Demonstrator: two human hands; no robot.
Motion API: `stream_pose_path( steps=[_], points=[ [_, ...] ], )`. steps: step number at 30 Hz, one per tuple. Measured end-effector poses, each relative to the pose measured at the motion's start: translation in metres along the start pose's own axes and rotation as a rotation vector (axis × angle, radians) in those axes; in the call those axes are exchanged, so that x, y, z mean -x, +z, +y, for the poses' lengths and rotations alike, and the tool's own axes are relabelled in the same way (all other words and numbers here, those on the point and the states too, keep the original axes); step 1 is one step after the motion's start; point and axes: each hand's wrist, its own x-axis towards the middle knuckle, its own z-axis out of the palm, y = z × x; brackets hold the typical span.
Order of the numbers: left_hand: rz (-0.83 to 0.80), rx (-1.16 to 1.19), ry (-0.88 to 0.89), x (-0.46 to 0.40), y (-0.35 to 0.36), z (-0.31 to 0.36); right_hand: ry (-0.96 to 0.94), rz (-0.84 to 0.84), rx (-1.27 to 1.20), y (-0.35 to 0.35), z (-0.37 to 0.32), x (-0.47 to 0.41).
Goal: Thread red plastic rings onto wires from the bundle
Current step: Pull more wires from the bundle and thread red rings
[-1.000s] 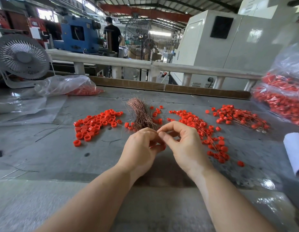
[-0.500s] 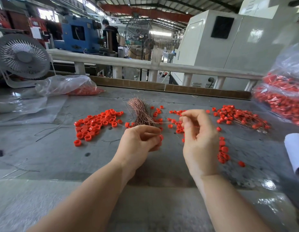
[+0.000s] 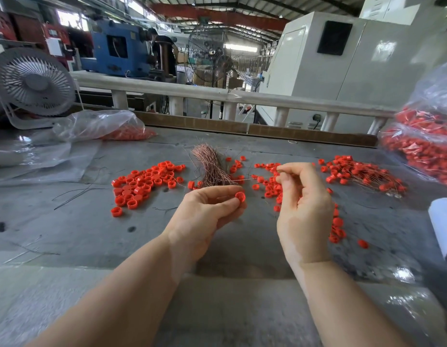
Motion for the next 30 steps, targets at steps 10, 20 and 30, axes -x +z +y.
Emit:
stream_pose_path(
  steps=[10, 20, 30],
  points=[
    [-0.018, -0.010, 0.008, 0.0001, -0.0026, -0.0002, -0.008, 0.084, -0.034, -0.0005, -0.0003, -0.0008],
    [-0.015, 0.013, 0.004, -0.0011, -0.0015, 0.0003, 0.061, -0.021, -0.029, -0.0006, -0.0011, 0.0008],
    [-0.012, 0.040, 0.008, -0.0003, -0.0019, 0.0013, 0.029, -0.115, 0.007, 0.0019, 0.0008, 0.0033]
  ],
)
